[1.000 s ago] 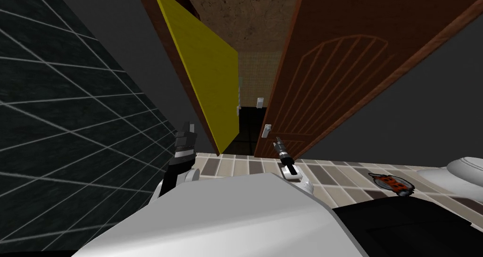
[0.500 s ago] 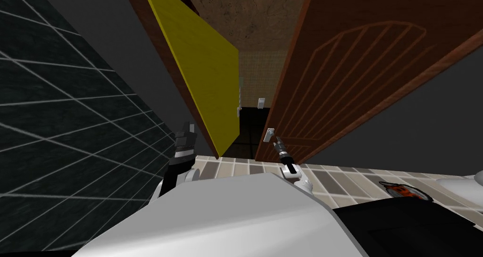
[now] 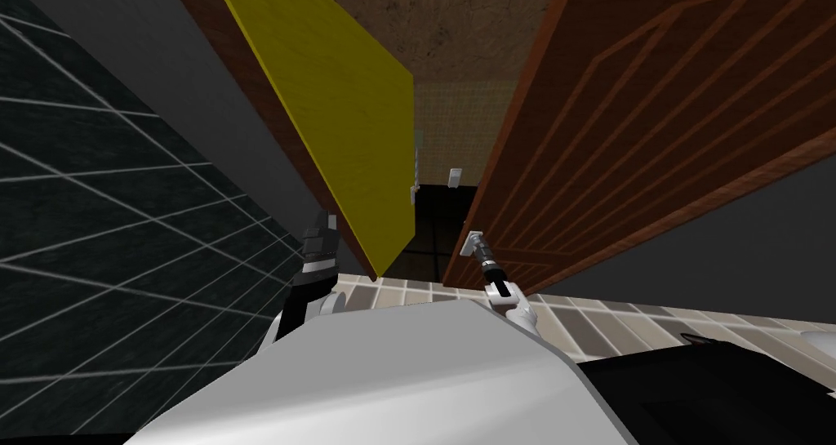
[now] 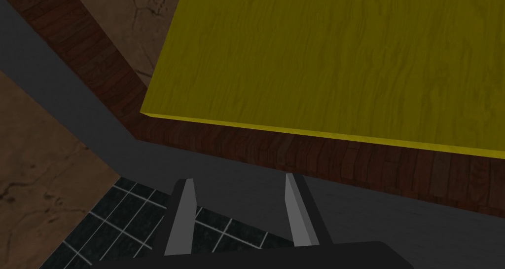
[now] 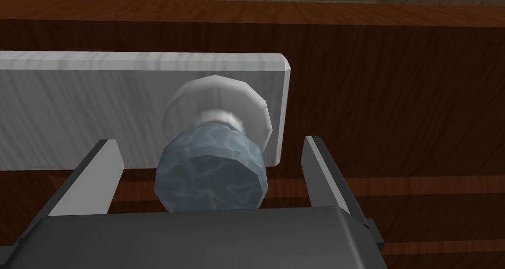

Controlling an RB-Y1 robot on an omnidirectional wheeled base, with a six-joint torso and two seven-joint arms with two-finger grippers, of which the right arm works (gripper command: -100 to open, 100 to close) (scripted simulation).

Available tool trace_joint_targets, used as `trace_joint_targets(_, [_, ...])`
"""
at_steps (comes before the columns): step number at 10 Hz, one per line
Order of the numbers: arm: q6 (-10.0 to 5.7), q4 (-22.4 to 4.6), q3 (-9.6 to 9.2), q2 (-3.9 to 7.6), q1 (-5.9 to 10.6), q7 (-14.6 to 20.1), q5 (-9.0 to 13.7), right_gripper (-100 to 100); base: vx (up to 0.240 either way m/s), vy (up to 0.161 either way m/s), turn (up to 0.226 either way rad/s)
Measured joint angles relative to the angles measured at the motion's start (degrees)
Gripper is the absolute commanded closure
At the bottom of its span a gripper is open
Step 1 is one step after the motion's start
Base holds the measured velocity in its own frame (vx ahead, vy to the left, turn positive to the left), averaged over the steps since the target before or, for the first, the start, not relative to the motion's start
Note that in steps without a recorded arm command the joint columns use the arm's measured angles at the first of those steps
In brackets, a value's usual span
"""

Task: Push the door open

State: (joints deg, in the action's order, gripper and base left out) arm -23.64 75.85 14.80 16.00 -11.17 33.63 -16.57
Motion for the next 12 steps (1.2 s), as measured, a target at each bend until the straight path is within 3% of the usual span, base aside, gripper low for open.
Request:
trace_joint_targets(6, [0.02,0.2,0.12,0.16,0.27,0.0,0.0,100,0.010,0.000,0.002])
trace_joint_targets(9, [0.25,-3.0,2.27,-1.60,2.94,-3.0,0.3,100,0.154,-0.033,-0.008])
trace_joint_targets(10, [0.72,-2.6,2.80,-2.10,3.30,-3.8,0.4,100,0.119,-0.041,0.011])
trace_joint_targets(12, [0.14,-3.8,4.37,-3.01,5.18,-5.7,0.6,100,0.109,-0.031,-0.018])
